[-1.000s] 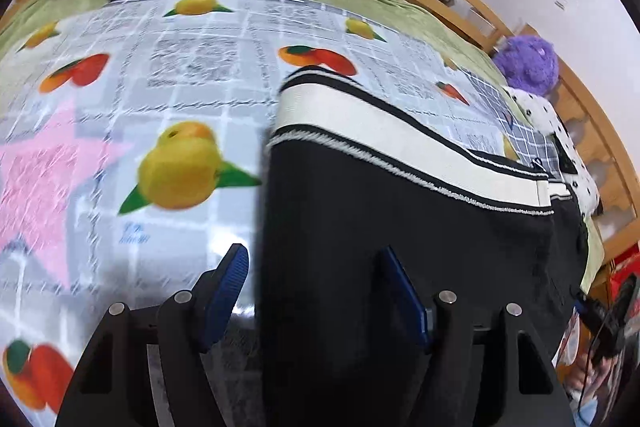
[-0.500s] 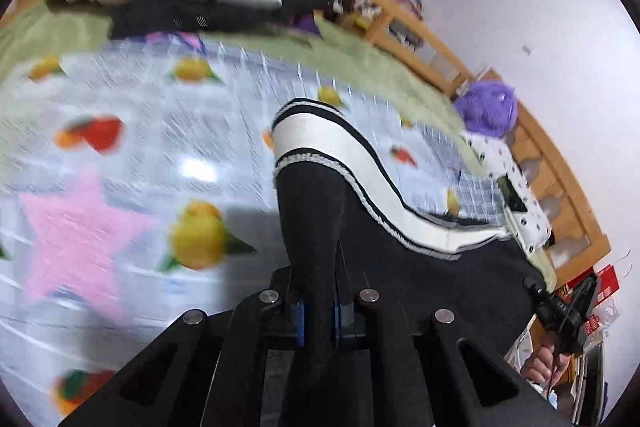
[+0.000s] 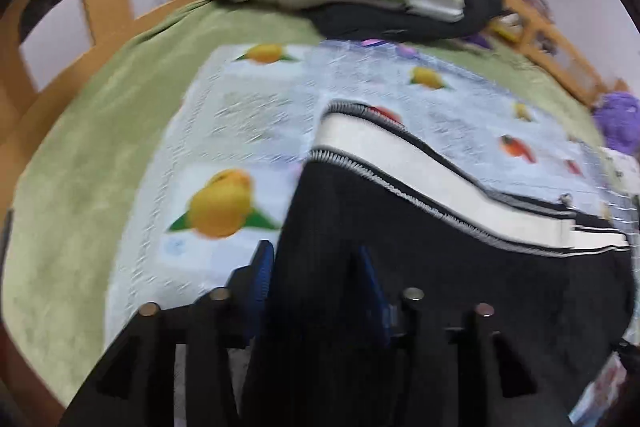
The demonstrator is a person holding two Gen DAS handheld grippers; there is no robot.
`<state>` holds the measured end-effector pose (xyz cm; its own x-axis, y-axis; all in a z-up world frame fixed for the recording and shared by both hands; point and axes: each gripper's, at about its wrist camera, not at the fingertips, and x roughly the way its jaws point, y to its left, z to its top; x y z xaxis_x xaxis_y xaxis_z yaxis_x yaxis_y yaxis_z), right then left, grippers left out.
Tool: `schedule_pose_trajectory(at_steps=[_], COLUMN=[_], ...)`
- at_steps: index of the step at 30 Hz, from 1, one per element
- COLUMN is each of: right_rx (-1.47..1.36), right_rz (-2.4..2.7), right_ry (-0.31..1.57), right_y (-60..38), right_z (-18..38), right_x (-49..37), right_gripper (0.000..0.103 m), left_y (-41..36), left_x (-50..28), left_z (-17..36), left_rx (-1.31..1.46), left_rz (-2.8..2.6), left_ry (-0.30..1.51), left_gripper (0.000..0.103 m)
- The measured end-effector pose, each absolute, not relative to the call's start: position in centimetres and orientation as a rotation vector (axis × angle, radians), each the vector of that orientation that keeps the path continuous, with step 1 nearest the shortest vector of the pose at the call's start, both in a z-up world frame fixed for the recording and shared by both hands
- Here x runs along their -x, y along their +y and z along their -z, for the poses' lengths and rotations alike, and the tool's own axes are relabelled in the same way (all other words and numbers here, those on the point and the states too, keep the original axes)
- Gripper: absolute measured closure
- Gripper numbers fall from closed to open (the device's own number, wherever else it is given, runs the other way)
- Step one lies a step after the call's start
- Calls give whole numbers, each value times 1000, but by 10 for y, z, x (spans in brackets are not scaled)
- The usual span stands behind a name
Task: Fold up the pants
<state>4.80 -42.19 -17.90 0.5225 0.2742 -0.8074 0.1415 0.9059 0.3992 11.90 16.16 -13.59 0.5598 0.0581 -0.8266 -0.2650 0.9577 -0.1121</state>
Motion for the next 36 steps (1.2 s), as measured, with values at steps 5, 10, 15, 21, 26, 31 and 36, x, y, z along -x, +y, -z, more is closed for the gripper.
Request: schedule_pose_trajectory(at_steps=[5,10,15,21,26,31,36], right_rx=[-602,-754,-657,-541,-460,-358,-196], right_rz=[116,101,143,45,113,142,194], right_ry=[820,920,890,715,929,898,793], right_y=[-480,-505,-493,-498,-498,-493,-472], right_z=[157,181,190,155,192,164,130], right_x=[-20,-75,-106,-106,-131,-110,-79], right_gripper=[36,35,60,64,56,53,53], left_y=[158,139,118,110,110,131,158], left_x=[-92,-73,-79,-81,-71,-31,1], left_z=[127,133,150,154,147,143,166], left_rx=[272,293,231,211,185,278,442], left_rz=[-160,-110,-103,-116,-167,-239,-249], left_ry=[900,860,923,911,881,856,892], left_gripper=[38,38,38,38,38,38,37])
